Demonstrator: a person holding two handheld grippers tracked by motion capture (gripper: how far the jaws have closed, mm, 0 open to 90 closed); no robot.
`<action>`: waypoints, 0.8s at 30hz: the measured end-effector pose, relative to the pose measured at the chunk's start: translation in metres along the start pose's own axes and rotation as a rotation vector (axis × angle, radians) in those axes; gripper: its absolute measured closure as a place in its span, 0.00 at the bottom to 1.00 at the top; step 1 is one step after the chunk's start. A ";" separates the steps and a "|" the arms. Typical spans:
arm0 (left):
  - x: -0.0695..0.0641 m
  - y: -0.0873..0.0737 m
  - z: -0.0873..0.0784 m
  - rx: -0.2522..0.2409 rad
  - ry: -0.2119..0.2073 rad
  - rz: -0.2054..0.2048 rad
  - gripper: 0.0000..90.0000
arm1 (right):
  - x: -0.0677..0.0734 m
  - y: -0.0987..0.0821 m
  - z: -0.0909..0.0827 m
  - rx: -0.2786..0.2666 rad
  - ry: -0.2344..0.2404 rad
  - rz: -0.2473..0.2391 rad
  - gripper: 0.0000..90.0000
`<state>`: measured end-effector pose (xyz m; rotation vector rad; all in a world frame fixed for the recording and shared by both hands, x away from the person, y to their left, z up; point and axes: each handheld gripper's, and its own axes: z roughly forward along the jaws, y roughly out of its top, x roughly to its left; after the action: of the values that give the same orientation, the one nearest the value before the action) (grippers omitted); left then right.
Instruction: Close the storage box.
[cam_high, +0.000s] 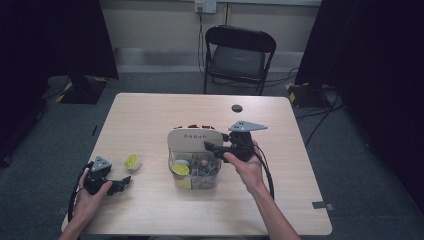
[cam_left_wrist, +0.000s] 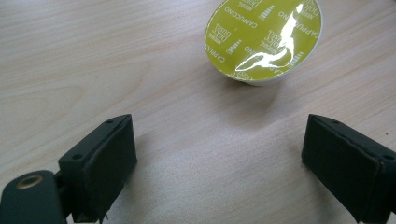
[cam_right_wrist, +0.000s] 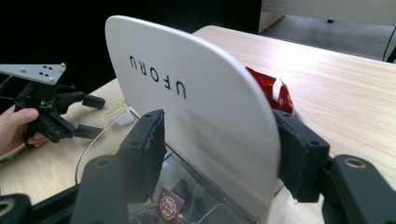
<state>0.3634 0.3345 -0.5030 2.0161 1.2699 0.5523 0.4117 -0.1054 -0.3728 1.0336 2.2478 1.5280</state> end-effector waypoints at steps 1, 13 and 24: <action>0.000 0.000 0.000 0.002 0.002 0.005 0.11 | 0.001 0.000 0.000 0.002 -0.001 -0.001 0.43; 0.000 0.000 0.000 0.001 0.000 0.001 0.11 | 0.000 0.004 -0.009 -0.037 -0.001 -0.002 0.52; 0.000 0.000 0.000 0.000 0.000 0.000 0.11 | 0.003 0.002 -0.014 -0.033 0.010 -0.006 0.54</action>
<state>0.3634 0.3346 -0.5029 2.0166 1.2697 0.5519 0.4030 -0.1134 -0.3643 1.0118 2.2223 1.5663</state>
